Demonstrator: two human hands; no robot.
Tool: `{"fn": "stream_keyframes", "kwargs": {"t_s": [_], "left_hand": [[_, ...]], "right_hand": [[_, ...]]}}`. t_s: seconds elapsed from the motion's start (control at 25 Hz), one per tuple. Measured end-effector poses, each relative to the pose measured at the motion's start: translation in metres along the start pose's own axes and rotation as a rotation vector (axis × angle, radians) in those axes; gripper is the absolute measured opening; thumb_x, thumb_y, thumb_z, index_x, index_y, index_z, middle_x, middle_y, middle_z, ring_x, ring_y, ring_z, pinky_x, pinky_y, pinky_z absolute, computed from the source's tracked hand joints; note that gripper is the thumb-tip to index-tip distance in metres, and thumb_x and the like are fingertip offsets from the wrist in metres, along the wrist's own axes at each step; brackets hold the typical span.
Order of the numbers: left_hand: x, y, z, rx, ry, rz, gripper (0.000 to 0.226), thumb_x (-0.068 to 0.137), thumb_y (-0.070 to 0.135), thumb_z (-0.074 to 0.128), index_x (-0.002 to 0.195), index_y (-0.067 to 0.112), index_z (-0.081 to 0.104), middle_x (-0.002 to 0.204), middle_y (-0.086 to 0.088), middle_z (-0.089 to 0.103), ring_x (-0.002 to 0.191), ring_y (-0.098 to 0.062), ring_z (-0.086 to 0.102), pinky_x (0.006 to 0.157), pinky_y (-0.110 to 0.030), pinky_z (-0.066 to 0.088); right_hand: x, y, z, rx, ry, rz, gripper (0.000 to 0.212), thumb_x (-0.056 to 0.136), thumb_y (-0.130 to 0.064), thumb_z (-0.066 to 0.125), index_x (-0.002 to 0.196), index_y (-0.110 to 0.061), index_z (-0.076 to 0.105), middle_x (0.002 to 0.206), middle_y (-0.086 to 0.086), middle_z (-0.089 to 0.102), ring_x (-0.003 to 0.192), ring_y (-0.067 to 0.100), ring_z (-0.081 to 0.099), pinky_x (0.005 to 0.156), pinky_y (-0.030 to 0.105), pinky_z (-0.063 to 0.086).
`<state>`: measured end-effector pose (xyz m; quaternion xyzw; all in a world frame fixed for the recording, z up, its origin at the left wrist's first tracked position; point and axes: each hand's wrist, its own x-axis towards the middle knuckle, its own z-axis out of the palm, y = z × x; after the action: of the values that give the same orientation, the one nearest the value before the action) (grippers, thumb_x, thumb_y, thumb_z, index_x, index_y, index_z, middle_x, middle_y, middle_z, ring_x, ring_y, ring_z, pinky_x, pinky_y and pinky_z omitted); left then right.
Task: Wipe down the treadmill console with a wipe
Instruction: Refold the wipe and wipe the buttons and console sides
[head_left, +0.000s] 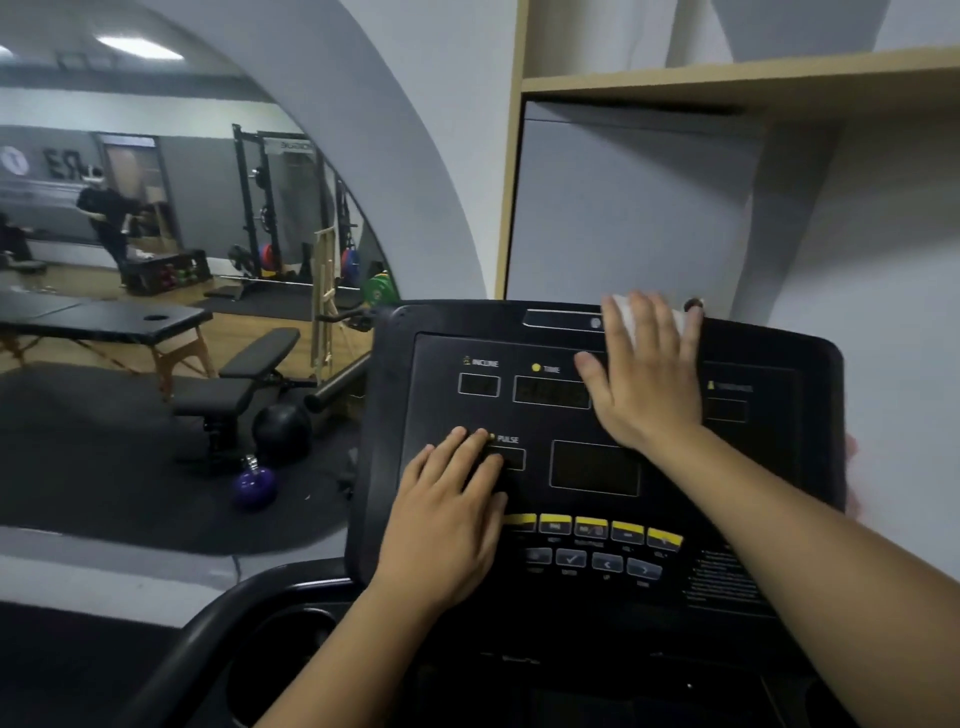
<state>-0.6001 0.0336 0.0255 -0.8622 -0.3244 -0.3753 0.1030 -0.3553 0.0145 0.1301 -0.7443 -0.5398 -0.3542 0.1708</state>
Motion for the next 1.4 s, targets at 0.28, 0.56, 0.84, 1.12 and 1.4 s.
{"fn": "stream_keyframes", "kwargs": {"t_s": [0.28,0.56,0.84,1.12,1.4], "left_hand": [[-0.042,-0.036,-0.012,-0.120,0.062,-0.064,0.032,0.094,0.029,0.049,0.114,0.012,0.067,0.133,-0.006,0.060,0.127,-0.025,0.054,0.102,-0.040,0.047],[-0.081,-0.069,-0.019,-0.209,0.055,-0.246,0.031,0.095,0.028,0.048,0.114,0.010,0.066,0.134,-0.006,0.057,0.125,-0.022,0.052,0.104,-0.032,0.043],[-0.086,-0.067,-0.023,-0.288,0.207,-0.385,0.029,0.094,0.026,0.046,0.105,0.011,0.068,0.120,-0.003,0.062,0.110,-0.020,0.057,0.095,-0.035,0.046],[-0.081,-0.062,-0.034,-0.433,0.263,-0.519,0.022,0.094,0.020,0.047,0.101,0.010,0.064,0.104,0.001,0.060,0.097,-0.020,0.058,0.086,-0.044,0.049],[-0.096,-0.058,-0.031,-0.508,0.156,-0.570,0.011,0.098,0.017,0.051,0.098,0.018,0.062,0.100,0.013,0.054,0.095,-0.013,0.057,0.077,-0.043,0.052]], "right_hand": [[0.055,-0.124,-0.006,-0.007,0.028,-0.266,0.064,0.093,-0.061,0.021,0.133,-0.016,0.042,0.118,0.012,0.058,0.104,0.033,0.052,0.089,0.048,0.036],[0.065,-0.190,0.003,0.010,0.041,-0.485,0.067,0.093,-0.062,0.021,0.140,-0.017,0.039,0.136,0.012,0.049,0.120,0.033,0.046,0.098,0.049,0.033],[-0.036,-0.191,0.018,-0.105,-0.184,-0.984,0.066,0.094,-0.060,0.023,0.148,-0.024,0.032,0.158,0.006,0.027,0.148,0.031,0.007,0.115,0.058,0.000],[-0.127,-0.166,0.024,-0.056,-0.323,-1.426,0.059,0.099,-0.055,0.026,0.150,-0.026,0.030,0.155,0.008,0.034,0.148,0.033,0.005,0.118,0.053,-0.011],[0.040,-0.132,0.001,-0.131,-0.037,-0.764,0.062,0.098,-0.057,0.006,0.153,-0.029,0.010,0.162,0.005,0.008,0.149,0.027,0.001,0.119,0.051,-0.001]]}}
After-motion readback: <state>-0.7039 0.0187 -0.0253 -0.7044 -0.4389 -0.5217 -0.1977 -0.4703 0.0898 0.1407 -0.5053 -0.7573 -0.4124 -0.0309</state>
